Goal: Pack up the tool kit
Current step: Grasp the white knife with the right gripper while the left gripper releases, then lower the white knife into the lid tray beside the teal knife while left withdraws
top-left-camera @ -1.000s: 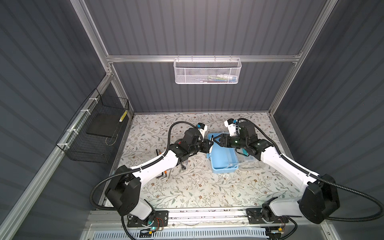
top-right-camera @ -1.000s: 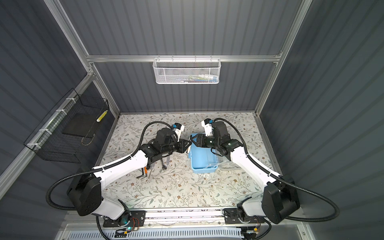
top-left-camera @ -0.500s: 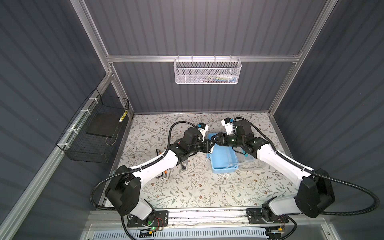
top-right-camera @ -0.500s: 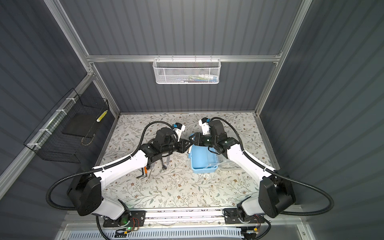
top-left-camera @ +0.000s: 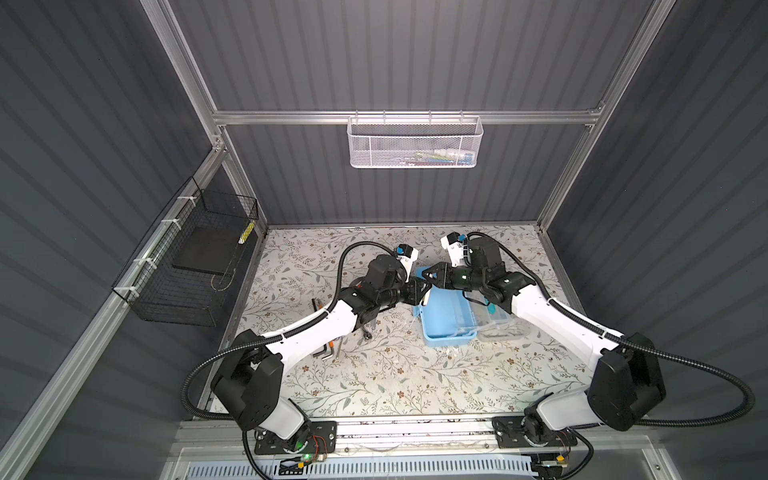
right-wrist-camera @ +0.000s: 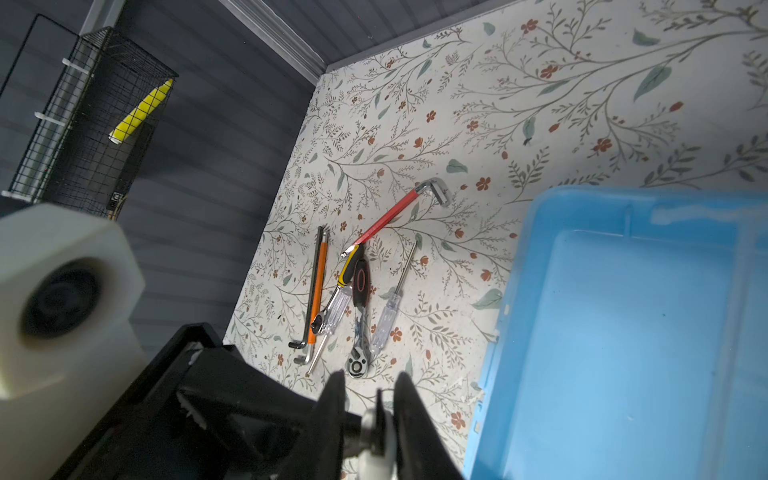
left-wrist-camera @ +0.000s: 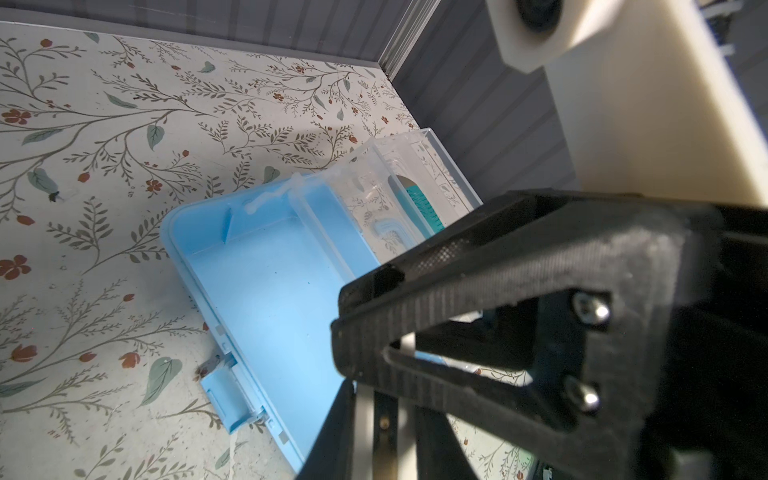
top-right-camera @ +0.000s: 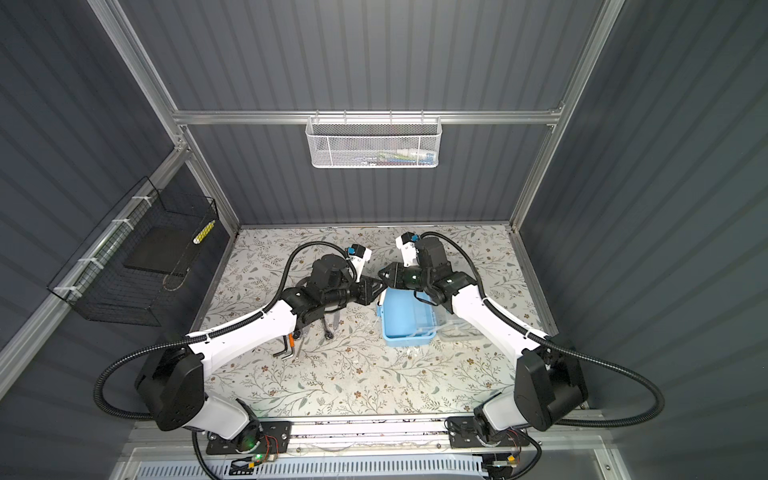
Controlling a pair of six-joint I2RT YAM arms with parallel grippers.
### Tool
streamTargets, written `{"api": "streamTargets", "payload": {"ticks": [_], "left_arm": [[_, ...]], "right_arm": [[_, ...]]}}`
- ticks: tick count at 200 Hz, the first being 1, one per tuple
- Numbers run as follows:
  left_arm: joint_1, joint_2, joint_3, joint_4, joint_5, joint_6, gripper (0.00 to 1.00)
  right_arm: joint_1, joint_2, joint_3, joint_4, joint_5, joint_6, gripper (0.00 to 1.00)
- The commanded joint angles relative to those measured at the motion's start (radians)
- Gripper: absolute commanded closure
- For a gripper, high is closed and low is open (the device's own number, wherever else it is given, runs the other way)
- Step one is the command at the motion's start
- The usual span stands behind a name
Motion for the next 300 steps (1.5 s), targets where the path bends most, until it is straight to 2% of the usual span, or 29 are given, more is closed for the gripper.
{"api": "streamTargets", "payload": {"ticks": [1,39,59,72,91,105,137,154,184,207,235,300], "left_arm": [[-0.006,0.008,0.001,0.064,0.002,-0.008,0.84],[-0.006,0.015,-0.013,0.066,-0.028,-0.008,0.83],[-0.007,0.02,-0.013,0.067,-0.025,-0.013,0.74],[-0.006,0.017,-0.013,0.063,-0.029,-0.015,0.6],[-0.007,-0.002,-0.023,0.051,-0.044,-0.005,0.47],[-0.006,-0.024,-0.036,0.037,-0.063,0.003,0.26],[-0.006,-0.095,-0.094,0.016,-0.143,0.017,0.02],[-0.006,-0.121,-0.11,-0.03,-0.198,0.03,0.0],[-0.003,-0.131,-0.116,-0.114,-0.242,0.048,0.0],[-0.002,-0.134,-0.137,-0.123,-0.246,0.045,0.0],[0.002,-0.148,-0.168,-0.125,-0.254,0.044,0.0],[0.011,-0.172,-0.194,-0.132,-0.252,0.045,0.0]], "right_arm": [[0.012,0.007,0.019,-0.039,-0.029,-0.004,0.85],[0.009,-0.011,0.017,-0.078,-0.03,-0.001,0.9],[0.008,-0.019,0.016,-0.088,-0.02,-0.006,0.91],[0.003,-0.024,0.019,-0.096,-0.02,-0.009,0.92],[-0.01,-0.035,0.024,-0.116,-0.016,-0.022,0.92],[-0.025,-0.056,0.029,-0.144,-0.004,-0.04,0.92],[-0.096,-0.125,0.055,-0.255,0.027,-0.132,0.93],[-0.153,-0.162,0.073,-0.378,0.099,-0.214,0.92],[-0.263,-0.182,0.086,-0.5,0.312,-0.372,0.92],[-0.322,-0.169,0.083,-0.528,0.344,-0.45,0.92],[-0.339,-0.147,0.076,-0.527,0.388,-0.51,0.91],[-0.339,-0.059,0.048,-0.51,0.44,-0.547,0.9]]}}
